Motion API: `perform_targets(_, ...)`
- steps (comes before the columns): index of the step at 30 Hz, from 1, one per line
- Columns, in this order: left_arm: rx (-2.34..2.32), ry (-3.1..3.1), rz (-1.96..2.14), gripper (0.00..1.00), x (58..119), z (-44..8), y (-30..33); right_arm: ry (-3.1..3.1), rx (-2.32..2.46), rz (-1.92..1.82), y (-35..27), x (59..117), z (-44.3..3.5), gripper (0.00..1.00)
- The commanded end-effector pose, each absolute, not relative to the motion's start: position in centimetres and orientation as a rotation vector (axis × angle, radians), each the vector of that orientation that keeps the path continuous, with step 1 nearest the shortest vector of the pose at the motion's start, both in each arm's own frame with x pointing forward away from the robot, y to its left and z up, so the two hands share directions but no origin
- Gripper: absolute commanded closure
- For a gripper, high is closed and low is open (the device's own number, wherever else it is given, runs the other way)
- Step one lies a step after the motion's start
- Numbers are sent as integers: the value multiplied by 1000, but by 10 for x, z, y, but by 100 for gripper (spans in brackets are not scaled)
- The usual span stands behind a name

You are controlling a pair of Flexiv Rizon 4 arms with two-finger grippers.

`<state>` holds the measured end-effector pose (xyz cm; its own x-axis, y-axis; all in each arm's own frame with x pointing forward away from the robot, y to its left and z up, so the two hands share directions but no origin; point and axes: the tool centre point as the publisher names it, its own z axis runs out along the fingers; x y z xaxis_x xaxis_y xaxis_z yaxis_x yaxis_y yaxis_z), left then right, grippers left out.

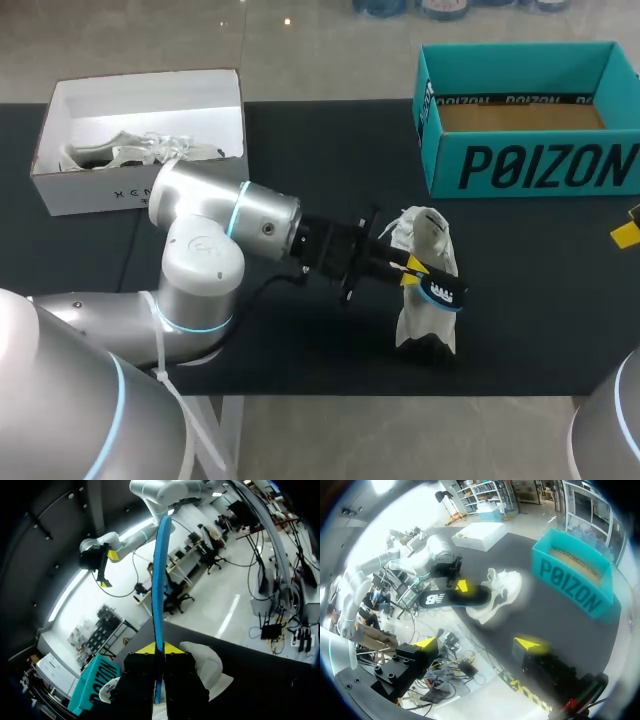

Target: Take the shoe out of the shoebox, open the shoe tongue, remove and reinsert the insole, then place the shoe into the shoebox

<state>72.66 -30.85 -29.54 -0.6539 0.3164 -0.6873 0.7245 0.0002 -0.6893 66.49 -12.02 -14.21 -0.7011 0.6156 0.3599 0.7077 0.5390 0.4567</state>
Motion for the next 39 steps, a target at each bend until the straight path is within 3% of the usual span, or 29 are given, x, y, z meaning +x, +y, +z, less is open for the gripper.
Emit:
perform_targets(1, 1079, 1958, -1695, 100, 728, -303, -310, -2616, -1133, -879, -120, 667, -143, 0)
perform_targets(38, 1087, 2058, -1394, 100, 773, -341, -313, -2616, -1133, -879, -120, 667, -143, 0)
perform_targets(39, 1083, 2057, -1390, 89, 773, -340, -312, -2616, -1133, -879, -120, 667, -143, 0)
